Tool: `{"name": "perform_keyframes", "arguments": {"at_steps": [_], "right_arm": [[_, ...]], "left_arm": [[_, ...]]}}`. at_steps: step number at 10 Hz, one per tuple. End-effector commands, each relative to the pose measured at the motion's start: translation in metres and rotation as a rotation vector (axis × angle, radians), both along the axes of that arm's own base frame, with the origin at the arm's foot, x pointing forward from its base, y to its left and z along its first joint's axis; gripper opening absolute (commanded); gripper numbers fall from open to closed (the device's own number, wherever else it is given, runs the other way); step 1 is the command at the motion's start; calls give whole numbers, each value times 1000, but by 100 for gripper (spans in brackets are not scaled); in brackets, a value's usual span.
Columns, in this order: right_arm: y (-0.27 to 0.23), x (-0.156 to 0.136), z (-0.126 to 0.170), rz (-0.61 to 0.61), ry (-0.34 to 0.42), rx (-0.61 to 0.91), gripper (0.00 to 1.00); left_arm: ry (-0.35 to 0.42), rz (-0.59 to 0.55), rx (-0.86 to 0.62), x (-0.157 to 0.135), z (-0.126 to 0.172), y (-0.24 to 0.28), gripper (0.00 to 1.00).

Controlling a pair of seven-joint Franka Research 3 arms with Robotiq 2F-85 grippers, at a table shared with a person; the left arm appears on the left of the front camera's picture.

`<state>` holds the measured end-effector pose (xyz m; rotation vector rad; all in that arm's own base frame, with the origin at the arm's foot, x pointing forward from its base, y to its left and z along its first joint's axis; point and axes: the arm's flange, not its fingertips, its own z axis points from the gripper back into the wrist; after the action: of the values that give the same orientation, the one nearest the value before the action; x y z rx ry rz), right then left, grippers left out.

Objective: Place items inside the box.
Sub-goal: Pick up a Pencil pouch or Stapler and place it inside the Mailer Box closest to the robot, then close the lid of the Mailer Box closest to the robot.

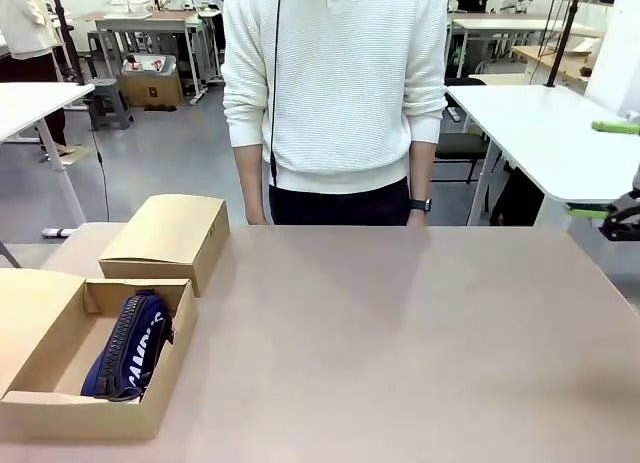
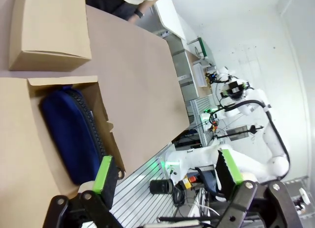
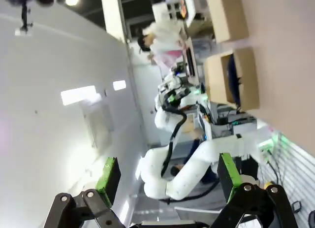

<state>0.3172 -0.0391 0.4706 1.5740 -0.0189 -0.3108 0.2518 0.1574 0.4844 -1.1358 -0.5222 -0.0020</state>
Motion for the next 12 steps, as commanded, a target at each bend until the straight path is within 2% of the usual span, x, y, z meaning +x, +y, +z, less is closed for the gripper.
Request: {"name": "perform_keyframes", "arguments": {"at_steps": [1,2,12], "right_arm": [[83,-34,-65,-36,57,-195,100],[0,0,0,0,0,0,100],[0,0,0,0,0,0,100]], "left_arm": [[-8,7,-10,0,1,-1,100],[-8,7,-10,0,1,-1,100],[-8,7,-10,0,1,-1,100]]}}
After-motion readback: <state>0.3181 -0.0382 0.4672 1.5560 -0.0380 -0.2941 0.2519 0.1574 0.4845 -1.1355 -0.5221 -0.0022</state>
